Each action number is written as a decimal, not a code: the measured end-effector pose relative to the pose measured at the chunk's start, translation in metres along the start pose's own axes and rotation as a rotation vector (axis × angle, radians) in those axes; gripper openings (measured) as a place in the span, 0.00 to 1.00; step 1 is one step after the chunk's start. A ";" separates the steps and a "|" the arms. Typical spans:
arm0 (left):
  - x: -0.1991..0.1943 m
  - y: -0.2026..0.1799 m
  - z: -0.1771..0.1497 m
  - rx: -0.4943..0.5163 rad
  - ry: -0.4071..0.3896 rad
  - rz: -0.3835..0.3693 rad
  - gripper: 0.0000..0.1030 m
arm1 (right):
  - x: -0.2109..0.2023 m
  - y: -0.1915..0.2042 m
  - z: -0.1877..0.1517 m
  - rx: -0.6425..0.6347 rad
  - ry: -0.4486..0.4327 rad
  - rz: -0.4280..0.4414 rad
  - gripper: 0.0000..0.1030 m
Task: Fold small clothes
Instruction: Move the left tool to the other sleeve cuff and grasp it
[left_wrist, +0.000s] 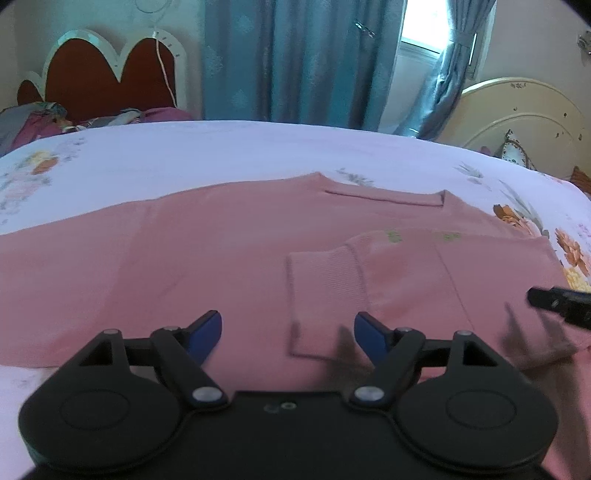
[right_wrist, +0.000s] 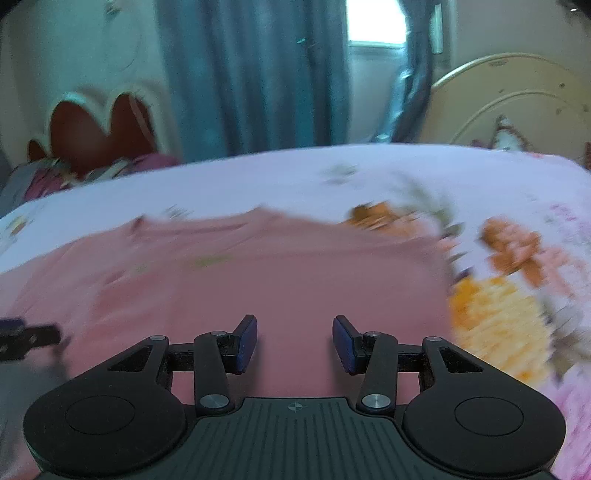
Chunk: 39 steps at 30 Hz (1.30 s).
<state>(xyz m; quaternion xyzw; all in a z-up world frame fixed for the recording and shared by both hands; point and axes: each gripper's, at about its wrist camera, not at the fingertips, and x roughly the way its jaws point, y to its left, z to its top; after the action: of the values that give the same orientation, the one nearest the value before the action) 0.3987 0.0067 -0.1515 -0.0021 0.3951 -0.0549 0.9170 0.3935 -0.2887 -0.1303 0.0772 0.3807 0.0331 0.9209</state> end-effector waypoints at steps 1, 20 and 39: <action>-0.004 0.004 -0.001 -0.001 -0.004 0.005 0.76 | 0.003 0.010 -0.001 -0.006 0.008 0.009 0.44; -0.052 0.143 -0.021 -0.118 -0.020 0.121 0.77 | 0.058 0.142 -0.014 -0.163 0.069 -0.029 0.44; -0.066 0.361 -0.042 -0.634 -0.048 0.309 0.74 | 0.055 0.168 -0.019 -0.118 0.068 -0.025 0.44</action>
<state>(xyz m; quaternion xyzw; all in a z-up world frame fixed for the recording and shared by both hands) 0.3594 0.3740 -0.1499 -0.2281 0.3665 0.2099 0.8772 0.4186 -0.1146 -0.1544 0.0169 0.4099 0.0468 0.9108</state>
